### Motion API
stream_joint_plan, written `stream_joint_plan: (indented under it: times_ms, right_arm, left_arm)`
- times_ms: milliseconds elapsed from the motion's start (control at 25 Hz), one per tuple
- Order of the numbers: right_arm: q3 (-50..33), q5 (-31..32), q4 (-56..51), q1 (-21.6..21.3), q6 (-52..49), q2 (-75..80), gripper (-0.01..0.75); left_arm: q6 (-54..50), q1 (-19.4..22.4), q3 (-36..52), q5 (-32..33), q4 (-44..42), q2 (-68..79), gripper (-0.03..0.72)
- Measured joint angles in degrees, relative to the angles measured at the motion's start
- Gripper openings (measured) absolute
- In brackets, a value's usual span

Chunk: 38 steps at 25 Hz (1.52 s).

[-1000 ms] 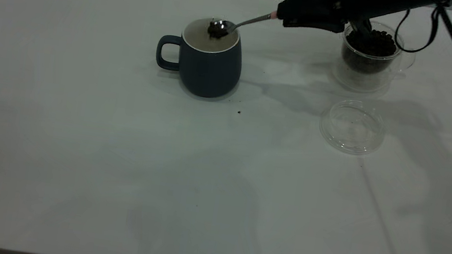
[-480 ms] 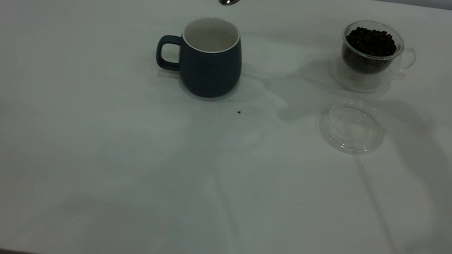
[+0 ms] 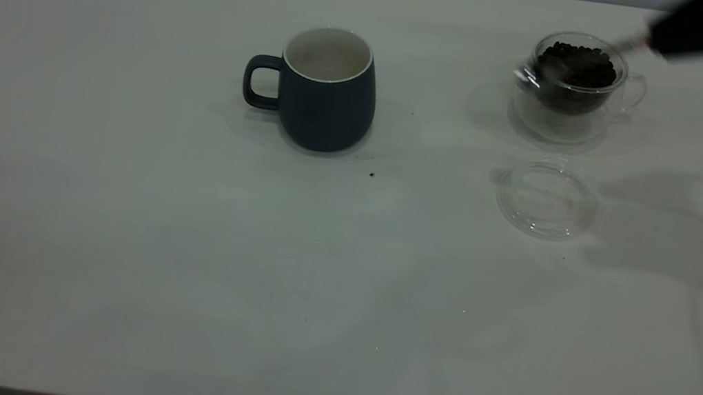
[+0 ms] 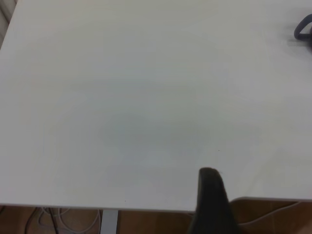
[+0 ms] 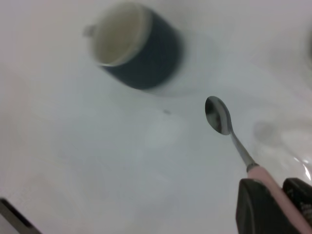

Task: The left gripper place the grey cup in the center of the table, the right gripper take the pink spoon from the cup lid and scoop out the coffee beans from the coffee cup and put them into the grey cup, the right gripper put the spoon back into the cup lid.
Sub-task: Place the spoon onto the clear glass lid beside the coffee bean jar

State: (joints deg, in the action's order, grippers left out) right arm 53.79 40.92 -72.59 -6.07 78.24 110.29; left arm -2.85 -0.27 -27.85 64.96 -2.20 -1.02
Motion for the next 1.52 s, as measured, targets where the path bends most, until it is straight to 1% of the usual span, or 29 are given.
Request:
stream_joint_plan:
  times_ms: [80, 160, 240, 360, 520, 680, 920, 1080, 1280, 1520]
  right_arm:
    - [-0.4, 1.0, -0.7, -3.5, 0.1, 3.3, 0.096]
    - [-0.5, 1.8, -1.2, -5.9, 1.3, 6.2, 0.096]
    - [-0.5, 2.1, -1.4, -8.0, 2.4, 9.1, 0.096]
    - [-0.5, 3.0, -1.6, -9.9, 3.1, 12.7, 0.096]
    - [0.0, 4.3, -1.7, -10.4, 4.3, 16.2, 0.096]
    - [2.8, 6.6, -2.1, -10.4, 4.4, 18.9, 0.096]
    - [7.1, 10.1, -2.2, -10.4, 2.3, 23.5, 0.096]
    - [9.3, 11.1, -2.2, -10.4, 0.8, 26.3, 0.096]
    - [10.5, 13.4, -3.7, -10.4, 0.3, 28.9, 0.096]
    - [10.7, 13.8, -6.1, -10.4, 0.3, 31.6, 0.096]
  left_arm:
    - [0.0, 0.0, 0.0, 0.0, 0.0, 0.0, 0.567]
    - [0.0, 0.0, 0.0, 0.0, 0.0, 0.0, 0.567]
    - [0.0, 0.0, 0.0, 0.0, 0.0, 0.0, 0.567]
    - [0.0, 0.0, 0.0, 0.0, 0.0, 0.0, 0.567]
    - [0.0, 0.0, 0.0, 0.0, 0.0, 0.0, 0.567]
    - [0.0, 0.0, 0.0, 0.0, 0.0, 0.0, 0.567]
    - [0.0, 0.0, 0.0, 0.0, 0.0, 0.0, 0.567]
    - [0.0, 0.0, 0.0, 0.0, 0.0, 0.0, 0.567]
    - [0.0, 0.0, 0.0, 0.0, 0.0, 0.0, 0.567]
    - [0.0, 0.0, 0.0, 0.0, 0.0, 0.0, 0.567]
